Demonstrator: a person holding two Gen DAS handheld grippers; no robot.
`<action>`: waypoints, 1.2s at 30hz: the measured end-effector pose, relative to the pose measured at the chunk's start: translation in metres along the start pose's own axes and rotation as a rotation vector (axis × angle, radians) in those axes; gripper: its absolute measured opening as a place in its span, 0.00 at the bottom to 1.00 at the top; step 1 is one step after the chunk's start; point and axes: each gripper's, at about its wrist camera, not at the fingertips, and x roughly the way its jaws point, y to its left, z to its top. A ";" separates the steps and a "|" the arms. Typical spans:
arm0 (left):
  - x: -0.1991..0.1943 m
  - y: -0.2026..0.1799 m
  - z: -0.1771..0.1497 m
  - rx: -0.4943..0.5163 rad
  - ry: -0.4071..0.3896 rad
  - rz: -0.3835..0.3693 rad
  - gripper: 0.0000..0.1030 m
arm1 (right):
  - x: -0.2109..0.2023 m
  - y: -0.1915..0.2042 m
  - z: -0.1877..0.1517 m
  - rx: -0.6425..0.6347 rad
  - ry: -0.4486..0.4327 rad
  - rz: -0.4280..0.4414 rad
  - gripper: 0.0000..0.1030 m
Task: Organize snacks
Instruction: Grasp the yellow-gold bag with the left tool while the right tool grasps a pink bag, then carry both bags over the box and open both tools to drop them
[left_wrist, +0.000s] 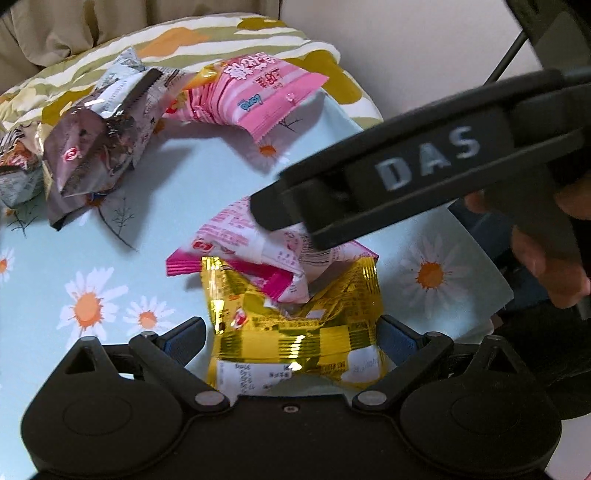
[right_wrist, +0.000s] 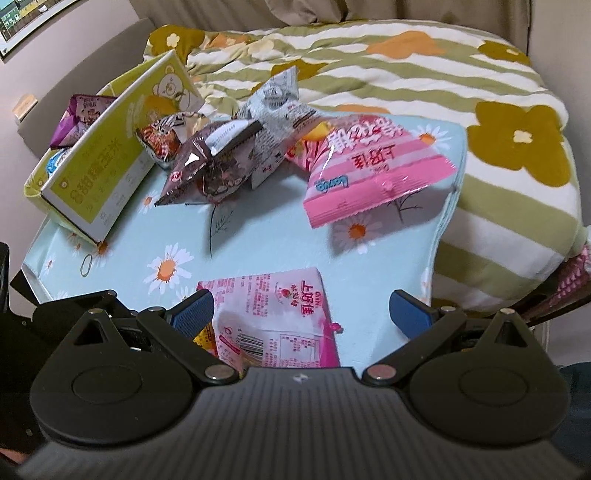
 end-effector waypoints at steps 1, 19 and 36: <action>0.001 0.001 -0.001 -0.005 -0.007 -0.015 0.88 | 0.003 0.000 0.000 0.001 0.006 0.006 1.00; -0.008 0.049 -0.011 -0.103 -0.024 0.010 0.78 | 0.039 0.011 0.002 -0.043 0.055 0.043 1.00; -0.032 0.090 -0.025 -0.208 -0.057 0.101 0.77 | 0.053 0.035 0.005 -0.179 0.025 -0.108 0.73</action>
